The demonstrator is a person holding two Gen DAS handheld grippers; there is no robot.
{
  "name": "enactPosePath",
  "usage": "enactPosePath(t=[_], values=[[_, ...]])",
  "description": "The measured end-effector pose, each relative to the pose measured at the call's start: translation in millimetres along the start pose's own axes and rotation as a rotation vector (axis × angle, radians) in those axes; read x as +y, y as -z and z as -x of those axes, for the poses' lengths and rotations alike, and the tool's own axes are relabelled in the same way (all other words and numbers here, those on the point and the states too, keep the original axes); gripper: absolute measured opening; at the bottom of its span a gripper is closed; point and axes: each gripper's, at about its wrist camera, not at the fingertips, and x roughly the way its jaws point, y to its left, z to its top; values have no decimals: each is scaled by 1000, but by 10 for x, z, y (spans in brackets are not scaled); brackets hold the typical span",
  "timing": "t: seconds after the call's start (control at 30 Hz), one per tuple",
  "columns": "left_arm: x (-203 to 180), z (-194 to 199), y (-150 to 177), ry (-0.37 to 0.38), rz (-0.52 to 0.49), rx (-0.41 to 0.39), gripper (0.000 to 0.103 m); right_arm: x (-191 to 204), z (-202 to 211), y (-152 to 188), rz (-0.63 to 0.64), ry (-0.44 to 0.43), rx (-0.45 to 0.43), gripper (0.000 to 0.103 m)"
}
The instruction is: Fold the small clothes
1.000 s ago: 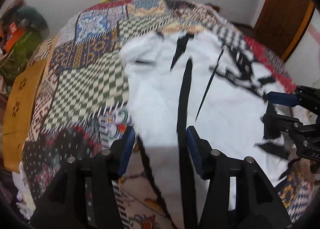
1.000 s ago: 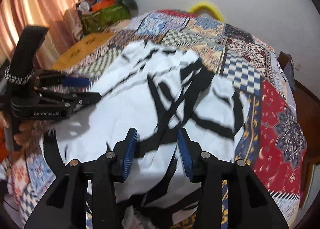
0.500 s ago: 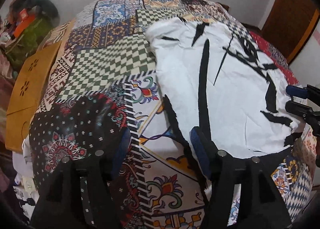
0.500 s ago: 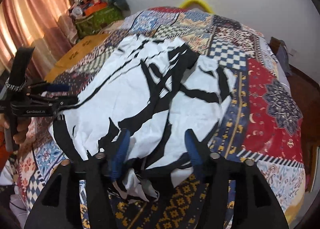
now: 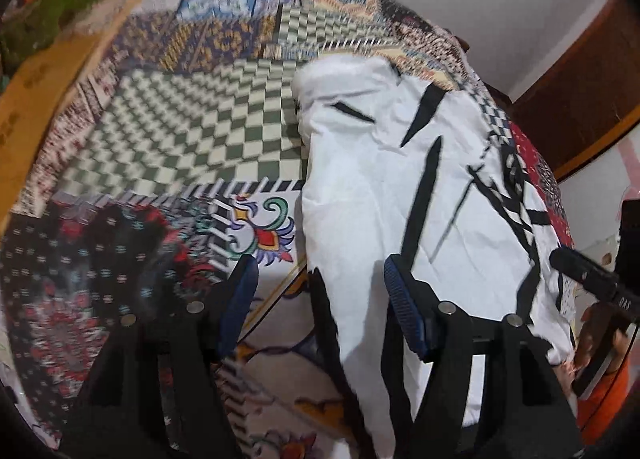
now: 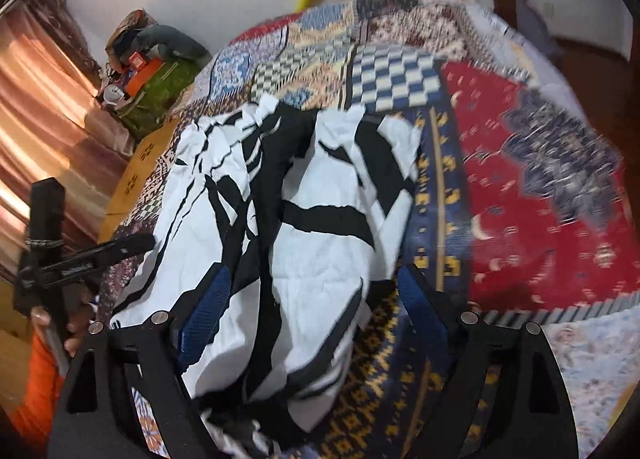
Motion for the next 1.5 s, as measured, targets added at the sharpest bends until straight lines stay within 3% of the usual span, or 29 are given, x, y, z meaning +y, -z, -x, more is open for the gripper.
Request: enactPosePath(t=[0.23,0.33,0.4,0.47,0.5,0.57,0.67,0.9,1.17,1.3,1.5], values=[[11,-187,-103,95,53,41,65,51,-264,-77,-28,-106,63,86],[-32,-237,-148,138,55,57,52,111,-289,-102,-2,-119,65,86],[-87,-260,-162,164,51,65,45,166,-297,-95,24,-119,67,79],[-129,-265,-174,167,44,64,35,241,-333,-93,66,-108,78,57],[-164,-252,-169,161,35,56,33,279,-349,-87,87,-96,81,51],[-213,-195,-160,146,7,21,16,335,-362,-69,107,-92,83,32],[-311,-5,-100,109,-52,-66,7,381,-270,-50,110,-95,47,17],[-359,706,-22,63,-115,-234,5,783,-8,-76,190,-108,-48,11],[-31,1577,73,-2,-119,-379,5,1489,221,-167,282,-160,-135,11],[313,1831,141,-44,-79,-404,5,1842,107,-182,315,-192,-132,11],[898,1725,200,-72,-6,-362,5,2262,-427,-148,353,-198,-53,11]])
